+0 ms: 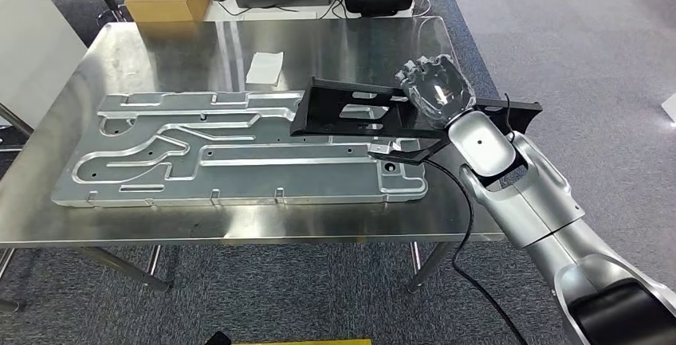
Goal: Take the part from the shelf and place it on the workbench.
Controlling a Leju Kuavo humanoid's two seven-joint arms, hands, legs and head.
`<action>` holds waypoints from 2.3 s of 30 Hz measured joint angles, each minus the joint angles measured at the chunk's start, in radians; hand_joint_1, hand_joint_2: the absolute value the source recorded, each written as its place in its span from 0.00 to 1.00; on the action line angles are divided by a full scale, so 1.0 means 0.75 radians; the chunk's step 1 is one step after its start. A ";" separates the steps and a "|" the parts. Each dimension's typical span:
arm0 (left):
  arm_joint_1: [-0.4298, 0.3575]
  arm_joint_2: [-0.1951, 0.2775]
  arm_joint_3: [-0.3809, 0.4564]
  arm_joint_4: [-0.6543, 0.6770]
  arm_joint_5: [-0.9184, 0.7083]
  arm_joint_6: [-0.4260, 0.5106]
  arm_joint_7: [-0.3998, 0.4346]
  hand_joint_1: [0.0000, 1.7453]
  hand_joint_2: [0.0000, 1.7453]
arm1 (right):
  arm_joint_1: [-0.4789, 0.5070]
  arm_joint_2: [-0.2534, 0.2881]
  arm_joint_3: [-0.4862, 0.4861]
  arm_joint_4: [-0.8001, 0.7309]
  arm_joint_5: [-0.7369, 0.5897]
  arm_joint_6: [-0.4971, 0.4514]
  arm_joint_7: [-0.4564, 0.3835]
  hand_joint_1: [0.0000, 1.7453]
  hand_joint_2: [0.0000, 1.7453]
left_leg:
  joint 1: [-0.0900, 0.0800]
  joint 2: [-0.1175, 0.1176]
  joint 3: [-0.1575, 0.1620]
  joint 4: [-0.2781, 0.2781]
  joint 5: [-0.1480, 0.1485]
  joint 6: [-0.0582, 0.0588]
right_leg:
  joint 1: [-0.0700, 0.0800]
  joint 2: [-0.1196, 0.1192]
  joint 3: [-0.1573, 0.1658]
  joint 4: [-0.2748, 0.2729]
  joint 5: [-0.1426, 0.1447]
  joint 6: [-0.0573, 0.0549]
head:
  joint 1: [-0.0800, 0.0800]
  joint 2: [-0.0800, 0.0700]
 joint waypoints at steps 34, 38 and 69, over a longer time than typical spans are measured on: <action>-0.025 -0.012 -0.018 0.001 0.043 -0.019 0.013 0.00 0.00 | -0.110 0.418 -0.189 0.429 -0.619 0.563 0.042 1.00 1.00 | -0.024 0.047 0.088 -0.136 -0.030 0.034 | 0.025 -0.030 -0.114 0.036 0.072 -0.009 | -0.013 0.000; -0.024 -0.014 -0.023 0.001 0.045 -0.021 0.014 0.00 0.00 | -0.124 0.423 -0.178 0.441 -0.628 0.559 0.061 1.00 1.00 | -0.012 0.022 0.093 -0.156 0.005 0.062 | 0.023 -0.029 -0.140 0.101 0.020 0.021 | -0.010 0.000; -0.023 0.000 -0.033 0.001 0.066 -0.026 0.021 0.00 0.00 | -0.101 0.382 -0.190 0.512 -0.702 0.413 0.129 1.00 1.00 | -0.005 0.001 0.125 -0.169 -0.014 0.063 | 0.002 0.001 -0.131 0.136 -0.001 0.048 | -0.016 0.000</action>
